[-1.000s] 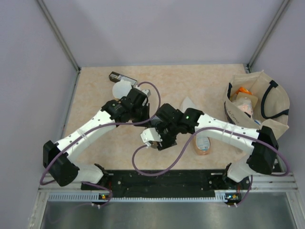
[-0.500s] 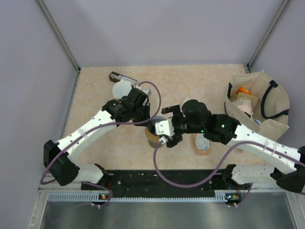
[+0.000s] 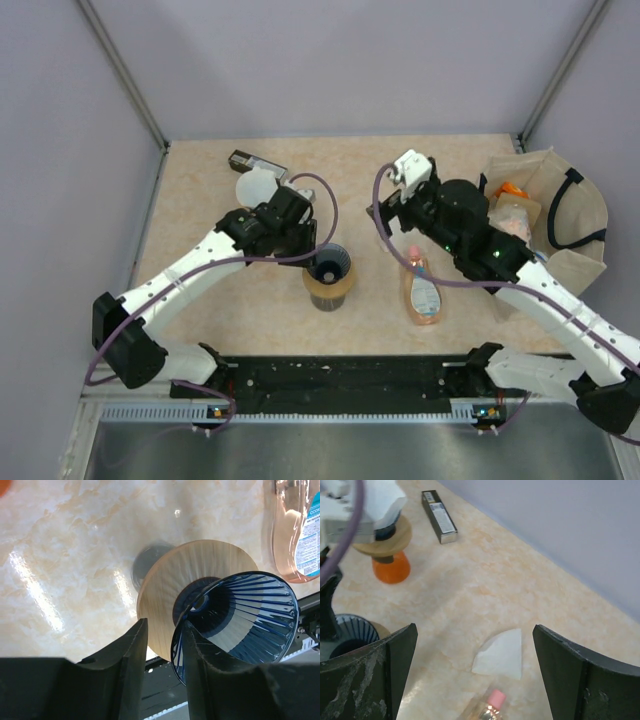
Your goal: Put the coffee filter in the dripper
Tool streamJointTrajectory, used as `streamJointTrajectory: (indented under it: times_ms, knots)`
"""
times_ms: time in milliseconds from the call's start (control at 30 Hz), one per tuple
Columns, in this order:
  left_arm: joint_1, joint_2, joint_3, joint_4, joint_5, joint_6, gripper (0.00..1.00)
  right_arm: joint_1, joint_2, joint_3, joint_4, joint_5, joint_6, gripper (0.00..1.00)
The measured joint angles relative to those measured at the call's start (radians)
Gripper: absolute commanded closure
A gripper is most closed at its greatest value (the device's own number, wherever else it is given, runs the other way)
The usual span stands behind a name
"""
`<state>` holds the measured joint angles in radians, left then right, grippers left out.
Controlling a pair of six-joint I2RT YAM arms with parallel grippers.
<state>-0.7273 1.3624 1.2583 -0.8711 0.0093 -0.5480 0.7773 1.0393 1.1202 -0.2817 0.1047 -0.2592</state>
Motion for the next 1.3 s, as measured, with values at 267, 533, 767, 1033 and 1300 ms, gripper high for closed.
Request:
streamJointTrajectory:
  times_ms: [267,533,767,1033,1300]
  knots:
    - [0.0,0.0,0.106,-0.052,-0.059,0.032,0.01,-0.157,0.1,0.01,-0.042,0.139,0.332,0.01]
    - [0.0,-0.179,0.159,-0.04,-0.296,0.057,0.01,-0.159,0.334,0.039,-0.164,0.348,0.523,0.01]
    - [0.061,-0.498,-0.008,-0.031,-0.537,0.022,0.01,-0.159,0.591,0.17,-0.245,0.473,0.634,0.07]
    - [0.126,-0.55,-0.211,-0.076,-0.603,-0.056,0.01,-0.152,0.805,0.312,-0.309,0.584,0.675,0.1]
    - [0.145,-0.6,-0.256,-0.094,-0.603,-0.087,0.01,-0.134,0.968,0.39,-0.383,0.661,0.673,0.16]
